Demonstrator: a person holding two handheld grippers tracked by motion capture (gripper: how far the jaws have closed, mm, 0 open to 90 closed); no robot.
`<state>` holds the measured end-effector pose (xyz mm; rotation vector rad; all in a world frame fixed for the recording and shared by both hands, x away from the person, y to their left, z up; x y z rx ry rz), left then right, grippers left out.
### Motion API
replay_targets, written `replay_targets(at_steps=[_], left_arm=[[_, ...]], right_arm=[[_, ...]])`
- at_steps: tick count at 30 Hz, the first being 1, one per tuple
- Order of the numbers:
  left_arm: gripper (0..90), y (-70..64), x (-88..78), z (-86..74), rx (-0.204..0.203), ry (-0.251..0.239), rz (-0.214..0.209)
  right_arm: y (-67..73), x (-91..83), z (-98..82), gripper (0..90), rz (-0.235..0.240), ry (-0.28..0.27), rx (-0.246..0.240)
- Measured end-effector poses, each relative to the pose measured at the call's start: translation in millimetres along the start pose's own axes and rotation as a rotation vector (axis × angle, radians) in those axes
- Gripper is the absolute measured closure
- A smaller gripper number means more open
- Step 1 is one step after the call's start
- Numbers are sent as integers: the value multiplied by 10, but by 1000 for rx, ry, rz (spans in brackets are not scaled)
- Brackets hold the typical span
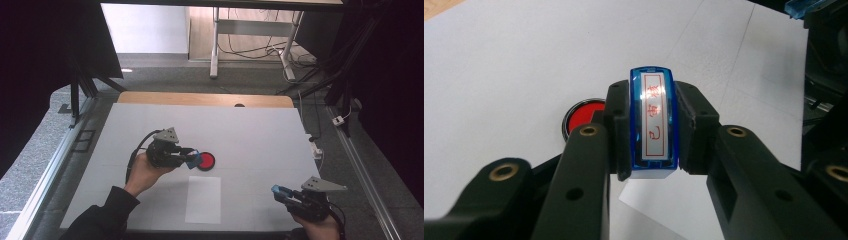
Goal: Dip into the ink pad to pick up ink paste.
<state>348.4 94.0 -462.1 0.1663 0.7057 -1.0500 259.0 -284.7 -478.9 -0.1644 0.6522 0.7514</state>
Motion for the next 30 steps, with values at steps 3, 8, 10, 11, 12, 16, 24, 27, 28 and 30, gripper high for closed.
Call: replay_targets(at_steps=[3,8,10,11,12,16,24,27,28,30], left_arm=[[704,8,58,36,5,6,2],[704,42,137,95,-3,9,4],[704,61,175,110,-10,9,6],[704,71,198,115,-12,11,7],[705,83,220,118,-13,16,9],[705,135,314,128,-22,30,19],[705,224,507,121,-21,79,57],[706,264,560,115,-34,87,54],[706,275,578,112,-36,92,56],[706,298,609,104,-41,98,57]], right_arm=[[4,6,1,685,1,1,-2],[1,2,-1,685,6,-1,-1],[2,2,-1,686,5,0,-2],[1,2,-1,685,5,0,-4],[2,3,-1,685,7,0,-4],[6,1,-1,686,19,-2,-5],[4,-2,-2,686,24,-4,-3],[-2,-4,-3,686,22,-5,3],[-2,-5,-2,686,22,-5,6],[-3,-3,-3,686,21,-4,4]])
Point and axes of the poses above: each handheld gripper's, and its own axes: x roughly forward along the jaws, z roughly out of its top, y roughly to its left, the point moved 4 cm from there along x, roughly forward along the jaws, and after that the axes turned 4 degrees about -x, right-handed, at the moved point
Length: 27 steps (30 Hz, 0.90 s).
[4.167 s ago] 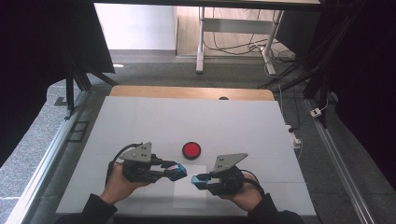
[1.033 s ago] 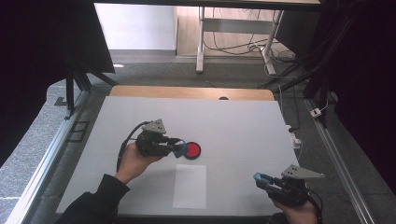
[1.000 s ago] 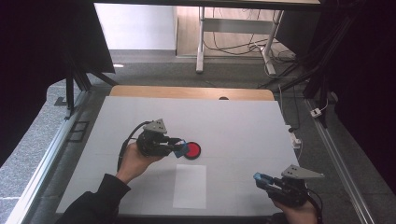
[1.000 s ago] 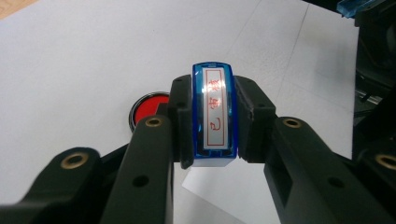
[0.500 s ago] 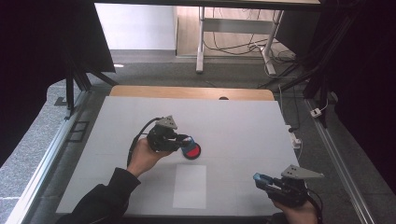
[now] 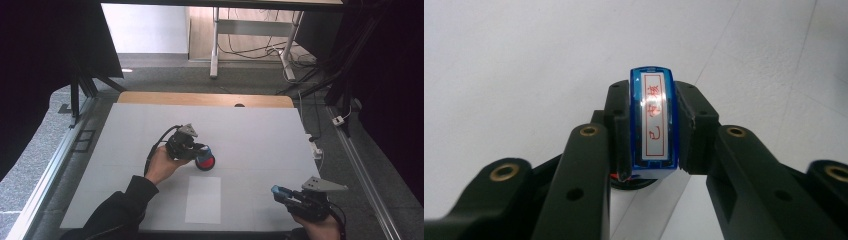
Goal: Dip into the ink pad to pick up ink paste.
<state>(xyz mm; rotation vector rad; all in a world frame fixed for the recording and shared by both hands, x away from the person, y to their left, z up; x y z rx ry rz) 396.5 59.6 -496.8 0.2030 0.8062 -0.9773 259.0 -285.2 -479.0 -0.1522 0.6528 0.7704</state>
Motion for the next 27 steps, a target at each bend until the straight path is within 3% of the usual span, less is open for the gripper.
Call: replay_targets(at_steps=[14,19,23,27], left_arm=[[707,74,193,-12,-53,78,39],[708,97,207,-11,-88,77,31],[710,85,220,-3,-77,99,35],[711,19,231,-11,-39,102,74]], right_arm=[[7,3,0,686,-2,2,-10],[15,7,-1,685,2,9,-16],[14,10,-1,685,1,11,-17],[15,8,-1,685,3,10,-12]])
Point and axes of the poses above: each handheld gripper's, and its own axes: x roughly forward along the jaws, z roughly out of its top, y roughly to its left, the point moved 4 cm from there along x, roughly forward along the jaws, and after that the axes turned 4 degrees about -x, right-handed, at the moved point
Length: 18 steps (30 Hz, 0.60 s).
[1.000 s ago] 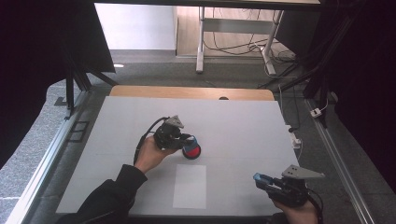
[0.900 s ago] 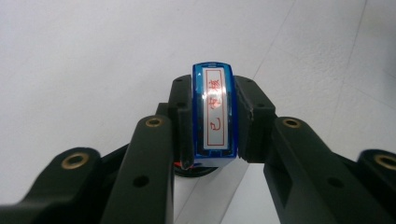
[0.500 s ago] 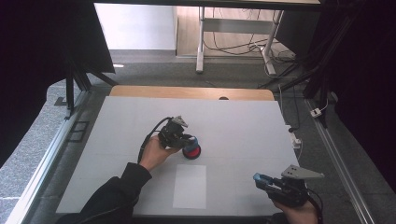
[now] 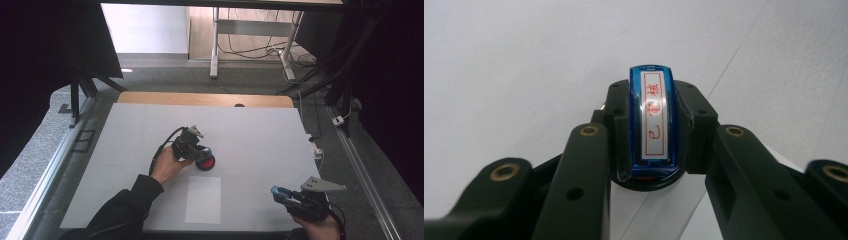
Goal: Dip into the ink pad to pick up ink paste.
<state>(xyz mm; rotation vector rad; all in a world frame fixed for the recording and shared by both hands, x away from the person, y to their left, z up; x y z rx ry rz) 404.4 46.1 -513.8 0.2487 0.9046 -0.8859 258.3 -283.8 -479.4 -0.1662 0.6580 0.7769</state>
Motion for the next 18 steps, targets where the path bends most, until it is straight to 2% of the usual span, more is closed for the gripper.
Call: replay_targets(at_steps=[9,12,18], left_arm=[[712,-133,14,4,89,16,93],[712,-120,19,-2,65,1,80],[712,2,6,-32,-10,-21,-1]], right_arm=[[10,4,-1,686,2,5,-9],[13,5,0,685,2,8,-11],[12,6,-1,685,4,8,-11]])
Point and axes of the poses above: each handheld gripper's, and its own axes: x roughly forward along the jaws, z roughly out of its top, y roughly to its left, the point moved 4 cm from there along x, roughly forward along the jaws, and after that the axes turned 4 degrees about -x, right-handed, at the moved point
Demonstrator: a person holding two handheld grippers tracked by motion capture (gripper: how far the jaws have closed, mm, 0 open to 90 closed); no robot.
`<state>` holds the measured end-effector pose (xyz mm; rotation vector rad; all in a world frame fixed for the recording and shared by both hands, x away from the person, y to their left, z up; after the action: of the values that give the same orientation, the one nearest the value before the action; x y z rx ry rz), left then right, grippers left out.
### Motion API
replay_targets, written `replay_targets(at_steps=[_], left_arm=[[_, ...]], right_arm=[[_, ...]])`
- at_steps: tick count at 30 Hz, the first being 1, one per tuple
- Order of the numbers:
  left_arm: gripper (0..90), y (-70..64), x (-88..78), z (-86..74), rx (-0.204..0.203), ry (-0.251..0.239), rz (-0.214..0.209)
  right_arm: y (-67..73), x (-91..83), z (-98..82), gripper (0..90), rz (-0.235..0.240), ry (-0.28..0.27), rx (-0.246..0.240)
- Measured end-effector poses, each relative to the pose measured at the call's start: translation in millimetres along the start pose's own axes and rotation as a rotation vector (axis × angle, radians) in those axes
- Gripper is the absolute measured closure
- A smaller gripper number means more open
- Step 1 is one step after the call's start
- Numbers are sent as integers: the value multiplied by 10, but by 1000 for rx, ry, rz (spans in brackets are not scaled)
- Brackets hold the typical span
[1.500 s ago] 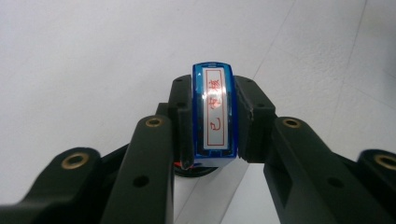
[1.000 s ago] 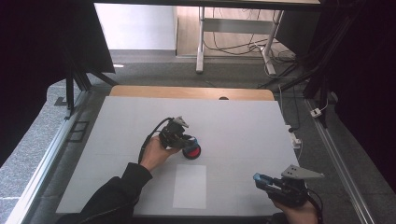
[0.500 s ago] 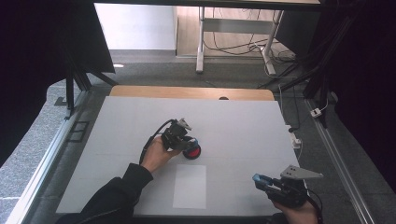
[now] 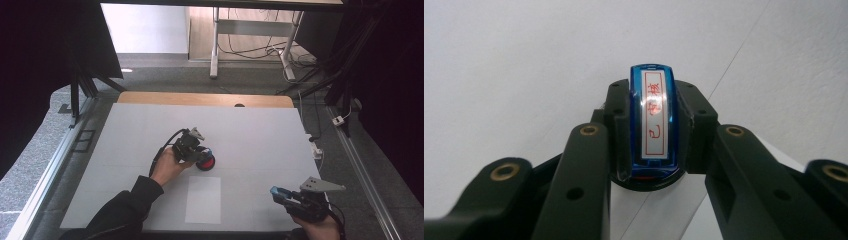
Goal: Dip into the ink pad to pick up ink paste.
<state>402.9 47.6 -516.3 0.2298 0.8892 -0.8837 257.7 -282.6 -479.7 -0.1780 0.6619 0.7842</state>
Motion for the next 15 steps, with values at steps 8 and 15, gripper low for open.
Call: replay_targets(at_steps=[8,15], left_arm=[[711,47,-4,-17,-32,-8,-36],[710,-75,7,-27,37,-16,49]], right_arm=[[-3,1,0,685,2,-1,2],[-4,2,1,685,2,6,1]])
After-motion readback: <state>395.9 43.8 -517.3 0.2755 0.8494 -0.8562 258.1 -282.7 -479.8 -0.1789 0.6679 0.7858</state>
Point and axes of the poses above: each handheld gripper's, and its own axes: x roughly forward along the jaws, z roughly out of its top, y roughly to its left, the point moved 4 cm from there along x, roughly forward along the jaws, and after that the axes turned 4 degrees about -x, right-handed, at the moved point
